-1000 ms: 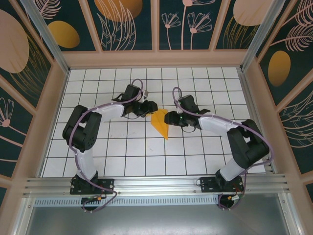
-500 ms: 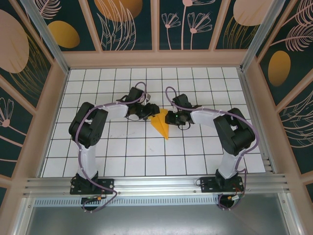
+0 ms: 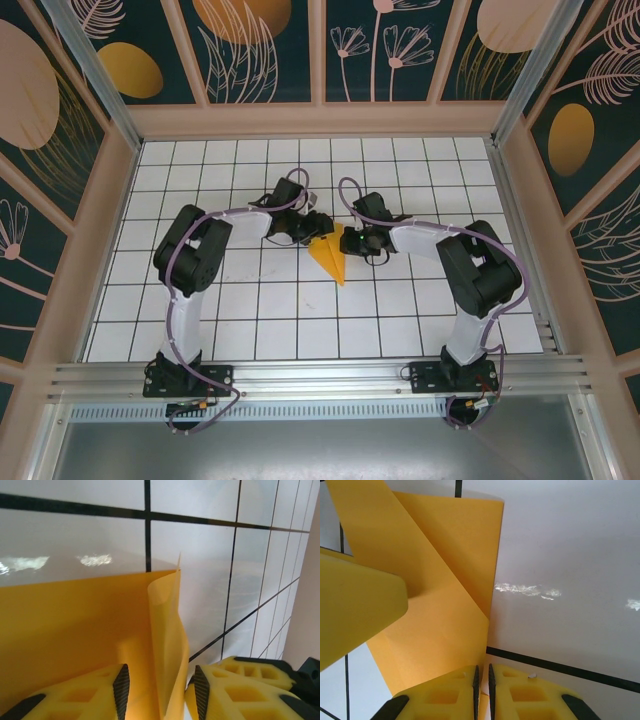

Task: Fold a paper plane with a square sheet of paper (fold left side to right side)
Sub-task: Turn over the paper at the center of the table.

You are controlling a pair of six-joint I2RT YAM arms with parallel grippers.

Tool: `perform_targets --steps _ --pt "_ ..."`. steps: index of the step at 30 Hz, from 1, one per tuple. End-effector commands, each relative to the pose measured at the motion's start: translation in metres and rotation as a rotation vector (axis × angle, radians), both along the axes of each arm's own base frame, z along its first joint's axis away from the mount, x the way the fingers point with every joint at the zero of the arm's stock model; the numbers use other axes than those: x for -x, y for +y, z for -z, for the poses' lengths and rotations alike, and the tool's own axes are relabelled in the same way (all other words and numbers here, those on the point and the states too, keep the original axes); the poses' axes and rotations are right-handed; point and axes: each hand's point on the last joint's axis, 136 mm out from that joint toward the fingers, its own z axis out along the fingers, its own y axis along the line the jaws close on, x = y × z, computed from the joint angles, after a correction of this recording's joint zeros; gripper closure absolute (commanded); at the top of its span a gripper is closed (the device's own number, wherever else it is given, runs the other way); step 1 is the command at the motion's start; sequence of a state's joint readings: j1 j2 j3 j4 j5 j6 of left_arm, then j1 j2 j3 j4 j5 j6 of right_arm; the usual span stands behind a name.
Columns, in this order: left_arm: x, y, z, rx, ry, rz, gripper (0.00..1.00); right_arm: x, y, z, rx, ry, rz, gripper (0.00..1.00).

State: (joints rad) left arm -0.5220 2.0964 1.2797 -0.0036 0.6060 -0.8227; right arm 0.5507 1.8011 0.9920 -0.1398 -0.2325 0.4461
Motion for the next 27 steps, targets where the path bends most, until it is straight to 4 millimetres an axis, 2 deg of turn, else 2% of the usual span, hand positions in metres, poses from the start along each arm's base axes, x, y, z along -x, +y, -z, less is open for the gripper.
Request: perform_targets --steps 1,4,9,12,15,21,25,27 --pt "-0.004 -0.009 -0.001 0.026 0.007 0.014 0.66 0.004 -0.001 0.005 0.012 0.019 -0.007 0.83" --pt "-0.007 -0.012 -0.009 0.040 -0.013 0.017 0.79 -0.002 -0.007 -0.007 -0.040 0.001 0.018 0.81" --pt "-0.010 -0.012 -0.032 0.057 -0.067 0.017 0.96 -0.005 -0.015 -0.049 -0.206 -0.080 0.036 0.61" --pt "-0.012 -0.012 -0.057 0.076 -0.113 0.012 0.99 0.000 -0.025 -0.078 -0.337 -0.131 0.031 0.49" --pt "-0.014 -0.014 -0.093 0.119 -0.168 0.011 0.99 0.013 -0.031 -0.109 -0.497 -0.185 -0.019 0.32" --pt "-0.014 -0.019 -0.184 0.241 -0.302 0.017 0.98 0.038 -0.044 -0.156 -0.695 -0.273 -0.081 0.04" --pt "-0.007 -0.021 -0.237 0.335 -0.368 0.035 0.96 0.051 -0.040 -0.187 -0.804 -0.324 -0.143 0.01" --pt "-0.004 -0.021 -0.254 0.371 -0.385 0.044 0.96 0.056 -0.037 -0.199 -0.850 -0.334 -0.174 0.01"
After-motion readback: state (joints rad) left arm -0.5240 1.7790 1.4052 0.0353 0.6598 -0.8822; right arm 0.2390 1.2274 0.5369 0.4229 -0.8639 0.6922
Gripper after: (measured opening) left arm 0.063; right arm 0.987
